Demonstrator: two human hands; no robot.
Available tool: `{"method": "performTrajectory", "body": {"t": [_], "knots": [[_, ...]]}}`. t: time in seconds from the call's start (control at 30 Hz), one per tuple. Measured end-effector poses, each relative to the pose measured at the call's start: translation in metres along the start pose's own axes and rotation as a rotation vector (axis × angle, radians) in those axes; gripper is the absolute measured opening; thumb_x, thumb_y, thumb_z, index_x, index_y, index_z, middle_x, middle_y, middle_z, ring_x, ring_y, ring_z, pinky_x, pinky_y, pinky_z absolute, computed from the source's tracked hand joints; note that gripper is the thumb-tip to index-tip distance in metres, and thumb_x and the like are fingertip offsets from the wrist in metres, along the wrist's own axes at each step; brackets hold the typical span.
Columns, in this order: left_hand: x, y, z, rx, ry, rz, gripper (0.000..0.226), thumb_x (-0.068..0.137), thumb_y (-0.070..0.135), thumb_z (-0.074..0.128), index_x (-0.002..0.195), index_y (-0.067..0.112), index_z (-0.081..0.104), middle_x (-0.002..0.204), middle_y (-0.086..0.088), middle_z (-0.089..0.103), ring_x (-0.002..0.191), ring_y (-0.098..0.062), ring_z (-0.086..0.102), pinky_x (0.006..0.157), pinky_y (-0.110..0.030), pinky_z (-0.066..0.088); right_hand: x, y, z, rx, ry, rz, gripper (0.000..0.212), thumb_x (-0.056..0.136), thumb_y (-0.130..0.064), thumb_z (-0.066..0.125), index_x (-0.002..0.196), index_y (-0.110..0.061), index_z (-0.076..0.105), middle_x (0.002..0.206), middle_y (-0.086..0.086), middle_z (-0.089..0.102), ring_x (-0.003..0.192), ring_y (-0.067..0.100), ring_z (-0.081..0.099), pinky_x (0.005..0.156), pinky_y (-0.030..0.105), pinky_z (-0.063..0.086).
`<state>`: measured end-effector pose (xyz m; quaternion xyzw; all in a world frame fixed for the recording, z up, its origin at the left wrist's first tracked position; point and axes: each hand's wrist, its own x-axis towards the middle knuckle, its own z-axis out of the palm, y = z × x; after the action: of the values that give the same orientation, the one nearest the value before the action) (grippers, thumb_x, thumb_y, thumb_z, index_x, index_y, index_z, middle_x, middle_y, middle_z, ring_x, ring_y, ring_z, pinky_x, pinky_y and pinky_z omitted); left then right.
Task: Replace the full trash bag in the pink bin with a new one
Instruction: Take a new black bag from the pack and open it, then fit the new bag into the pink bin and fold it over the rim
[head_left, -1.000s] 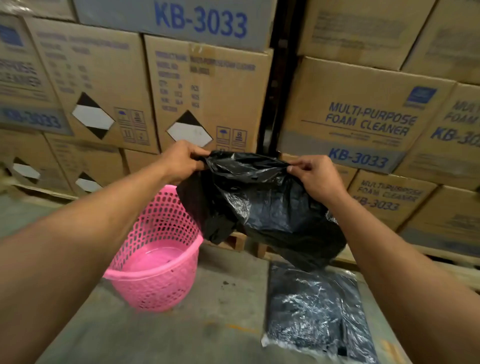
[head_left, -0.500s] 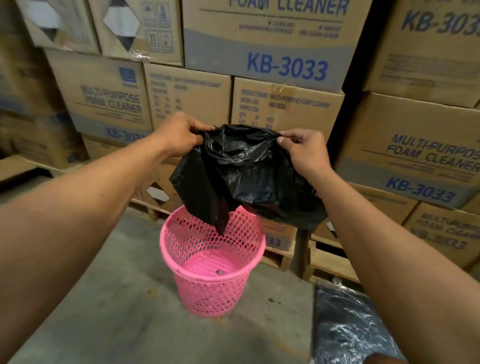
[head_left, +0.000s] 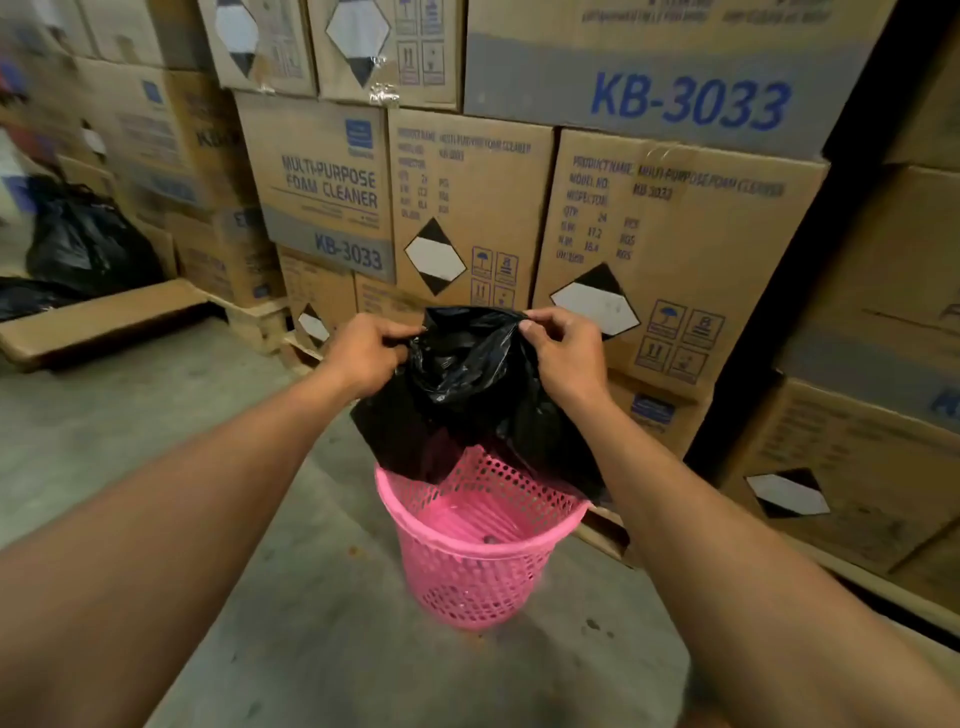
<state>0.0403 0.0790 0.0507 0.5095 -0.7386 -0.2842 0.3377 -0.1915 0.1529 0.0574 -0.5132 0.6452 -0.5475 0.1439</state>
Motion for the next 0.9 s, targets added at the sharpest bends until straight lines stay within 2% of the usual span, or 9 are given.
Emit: {"method": "performTrajectory", "body": {"t": [0.07, 0.2, 0.3, 0.4, 0.53, 0.63, 0.73, 0.87, 0.9], "knots": [[-0.005, -0.013, 0.009, 0.005, 0.02, -0.036, 0.038, 0.09, 0.0, 0.064, 0.121, 0.021, 0.073, 0.127, 0.0, 0.069, 0.118, -0.022, 0.063, 0.101, -0.042, 0.052, -0.003, 0.016, 0.007, 0.03, -0.012, -0.002, 0.011, 0.097, -0.019, 0.068, 0.103, -0.016, 0.076, 0.098, -0.006, 0.071, 0.098, 0.009, 0.065, 0.076, 0.011, 0.044], [-0.005, -0.026, 0.02, 0.058, 0.034, -0.075, 0.039, 0.088, -0.001, 0.065, 0.121, 0.018, 0.073, 0.13, -0.003, 0.067, 0.124, -0.025, 0.06, 0.108, -0.043, 0.047, -0.004, 0.038, 0.021, 0.102, -0.097, -0.018, 0.006, 0.095, -0.017, 0.069, 0.098, -0.02, 0.074, 0.096, -0.006, 0.071, 0.096, 0.008, 0.064, 0.082, 0.019, 0.047], [-0.001, -0.027, 0.027, 0.093, 0.03, -0.121, 0.036, 0.089, -0.003, 0.066, 0.122, 0.011, 0.071, 0.129, -0.007, 0.067, 0.127, -0.024, 0.057, 0.113, -0.03, 0.038, 0.002, 0.054, 0.031, 0.065, -0.173, -0.054, 0.008, 0.095, -0.019, 0.069, 0.097, -0.024, 0.076, 0.091, -0.015, 0.07, 0.092, 0.004, 0.065, 0.079, 0.018, 0.045], [0.004, -0.037, 0.042, 0.124, 0.021, -0.128, 0.036, 0.089, -0.002, 0.066, 0.123, 0.009, 0.07, 0.131, -0.008, 0.066, 0.127, -0.021, 0.056, 0.102, -0.016, 0.032, 0.004, 0.078, 0.038, -0.025, -0.186, -0.078, 0.011, 0.096, -0.022, 0.069, 0.102, -0.022, 0.078, 0.094, -0.013, 0.073, 0.091, 0.006, 0.066, 0.079, 0.023, 0.047], [0.001, -0.068, 0.07, 0.089, -0.032, -0.152, 0.032, 0.09, 0.0, 0.066, 0.12, 0.01, 0.072, 0.116, -0.006, 0.073, 0.102, -0.015, 0.063, 0.095, -0.02, 0.044, -0.008, 0.117, 0.052, -0.173, -0.191, -0.082, 0.013, 0.097, -0.02, 0.065, 0.102, -0.018, 0.077, 0.099, -0.002, 0.077, 0.092, 0.015, 0.068, 0.079, 0.029, 0.049], [0.001, -0.085, 0.086, 0.118, -0.08, -0.11, 0.031, 0.09, 0.003, 0.068, 0.119, 0.012, 0.073, 0.109, -0.004, 0.075, 0.094, -0.016, 0.065, 0.084, -0.015, 0.041, -0.019, 0.144, 0.061, -0.279, -0.193, -0.031, 0.013, 0.098, -0.022, 0.061, 0.102, -0.02, 0.074, 0.098, -0.001, 0.077, 0.091, 0.021, 0.069, 0.082, 0.038, 0.054], [0.016, -0.089, 0.09, 0.094, -0.11, -0.052, 0.031, 0.09, 0.003, 0.067, 0.119, 0.012, 0.073, 0.114, -0.005, 0.074, 0.107, -0.018, 0.066, 0.091, -0.019, 0.044, -0.021, 0.154, 0.063, -0.398, -0.131, -0.024, 0.016, 0.099, -0.022, 0.057, 0.102, -0.02, 0.072, 0.099, 0.003, 0.076, 0.092, 0.028, 0.067, 0.08, 0.041, 0.054], [0.036, -0.081, 0.091, 0.088, -0.11, 0.028, 0.033, 0.093, 0.003, 0.062, 0.122, 0.015, 0.073, 0.115, -0.005, 0.075, 0.106, -0.023, 0.068, 0.092, -0.029, 0.05, -0.022, 0.148, 0.057, -0.497, 0.044, -0.109, 0.015, 0.1, -0.019, 0.058, 0.106, -0.014, 0.072, 0.102, 0.007, 0.07, 0.097, 0.029, 0.056, 0.082, 0.038, 0.042], [0.041, -0.08, 0.091, 0.108, -0.125, 0.064, 0.034, 0.093, 0.002, 0.061, 0.122, 0.016, 0.072, 0.117, -0.004, 0.074, 0.109, -0.023, 0.067, 0.094, -0.027, 0.049, -0.022, 0.146, 0.055, -0.541, 0.08, -0.127, 0.015, 0.1, -0.019, 0.058, 0.106, -0.013, 0.071, 0.1, 0.008, 0.067, 0.095, 0.029, 0.053, 0.081, 0.039, 0.041]]}}
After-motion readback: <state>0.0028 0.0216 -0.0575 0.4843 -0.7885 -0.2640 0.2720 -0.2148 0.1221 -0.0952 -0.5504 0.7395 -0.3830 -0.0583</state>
